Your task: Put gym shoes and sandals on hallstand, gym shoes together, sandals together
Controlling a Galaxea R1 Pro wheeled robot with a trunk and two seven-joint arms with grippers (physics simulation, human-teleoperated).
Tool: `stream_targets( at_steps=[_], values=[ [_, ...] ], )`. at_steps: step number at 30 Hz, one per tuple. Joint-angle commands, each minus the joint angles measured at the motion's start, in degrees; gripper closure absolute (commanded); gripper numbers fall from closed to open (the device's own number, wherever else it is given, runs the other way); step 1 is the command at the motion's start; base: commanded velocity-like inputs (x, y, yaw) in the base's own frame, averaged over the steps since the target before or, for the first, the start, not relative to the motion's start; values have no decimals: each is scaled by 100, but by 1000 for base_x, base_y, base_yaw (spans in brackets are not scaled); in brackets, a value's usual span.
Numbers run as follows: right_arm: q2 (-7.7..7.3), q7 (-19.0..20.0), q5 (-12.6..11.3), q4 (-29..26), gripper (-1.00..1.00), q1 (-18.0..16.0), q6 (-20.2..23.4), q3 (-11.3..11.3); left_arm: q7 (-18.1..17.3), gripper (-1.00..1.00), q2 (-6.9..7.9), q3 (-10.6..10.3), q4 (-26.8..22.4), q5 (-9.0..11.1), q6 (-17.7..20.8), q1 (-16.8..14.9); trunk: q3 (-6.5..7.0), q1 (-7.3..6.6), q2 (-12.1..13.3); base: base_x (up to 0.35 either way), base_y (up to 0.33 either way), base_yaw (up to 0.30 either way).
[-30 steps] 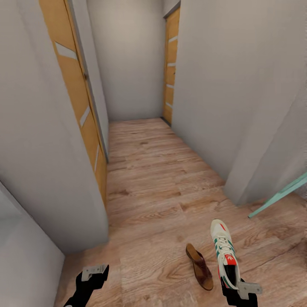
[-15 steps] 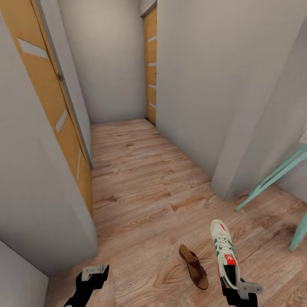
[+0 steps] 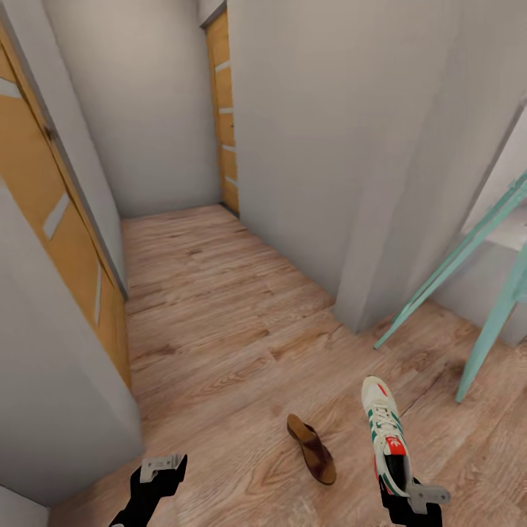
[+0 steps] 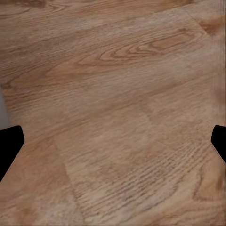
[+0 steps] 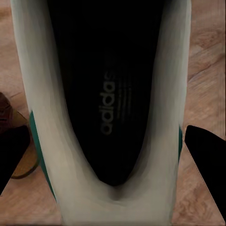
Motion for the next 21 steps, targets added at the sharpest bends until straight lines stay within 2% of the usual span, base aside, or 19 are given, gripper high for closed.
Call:
stream_targets(
  at_steps=[1, 9, 16, 21],
  values=[
    [-2, -40, -19, 1, 100, -4, -11, 49, -35, -100, -7, 48, -1, -54, -21, -3, -5, -1, -2, 0, 0, -245],
    [-2, -39, -27, 1, 100, -4, -11, 41, -35, -100, -7, 48, -1, -54, -23, -3, -5, -1, -2, 16, 6, -63],
    [-2, -46, -31, 1, 100, -4, -11, 43, -35, -100, -7, 48, -1, -54, -19, -3, -4, -1, -2, 243, 161, -8],
    [-2, -46, -33, 1, 100, -3, -11, 41, -35, -100, -7, 48, -1, -54, -20, -3, 16, -1, -2, 231, 169, -197]
  ],
)
